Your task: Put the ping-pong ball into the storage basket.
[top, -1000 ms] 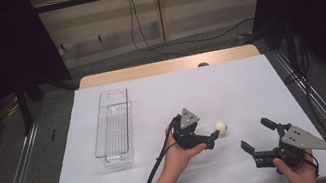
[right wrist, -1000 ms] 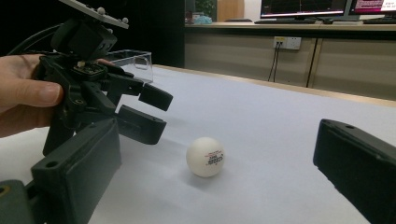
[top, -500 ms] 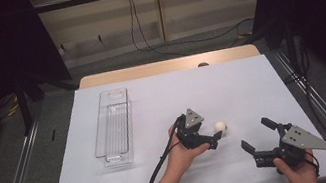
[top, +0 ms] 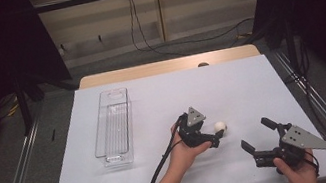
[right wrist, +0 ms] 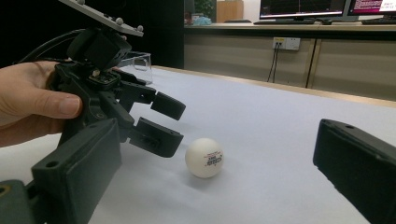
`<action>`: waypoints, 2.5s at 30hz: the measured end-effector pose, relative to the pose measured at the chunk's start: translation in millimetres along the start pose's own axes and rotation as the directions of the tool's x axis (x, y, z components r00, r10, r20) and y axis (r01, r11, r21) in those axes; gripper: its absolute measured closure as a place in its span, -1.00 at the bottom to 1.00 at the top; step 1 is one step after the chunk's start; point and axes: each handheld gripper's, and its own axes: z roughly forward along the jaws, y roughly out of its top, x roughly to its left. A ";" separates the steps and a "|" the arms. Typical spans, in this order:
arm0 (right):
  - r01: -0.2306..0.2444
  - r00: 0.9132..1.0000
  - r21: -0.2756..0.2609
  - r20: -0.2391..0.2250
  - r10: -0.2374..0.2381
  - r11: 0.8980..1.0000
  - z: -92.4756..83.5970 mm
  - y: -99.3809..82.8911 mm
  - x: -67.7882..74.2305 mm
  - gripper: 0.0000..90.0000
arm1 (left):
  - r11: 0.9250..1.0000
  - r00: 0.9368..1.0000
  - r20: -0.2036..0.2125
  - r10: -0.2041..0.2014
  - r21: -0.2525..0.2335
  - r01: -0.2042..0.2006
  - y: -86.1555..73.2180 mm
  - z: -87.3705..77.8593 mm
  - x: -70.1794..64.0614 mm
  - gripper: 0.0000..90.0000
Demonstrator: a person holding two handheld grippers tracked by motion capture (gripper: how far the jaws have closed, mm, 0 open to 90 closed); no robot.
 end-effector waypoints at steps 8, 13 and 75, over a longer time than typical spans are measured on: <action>-0.002 1.000 -0.002 0.001 0.002 1.000 -0.9 0.4 -0.3 -0.99 | 1.000 1.000 0.004 0.010 0.013 -0.010 0.5 2.8 -2.3 -0.86; -0.007 1.000 -0.003 0.003 0.007 1.000 -0.6 0.4 0.3 -0.99 | 1.000 1.000 0.010 0.006 0.007 -0.006 0.7 5.4 -1.4 -0.83; 0.000 1.000 -0.019 0.002 0.000 1.000 -2.6 0.9 -0.9 -0.98 | 0.984 0.996 0.062 0.065 0.165 -0.074 8.7 33.6 -8.2 -0.06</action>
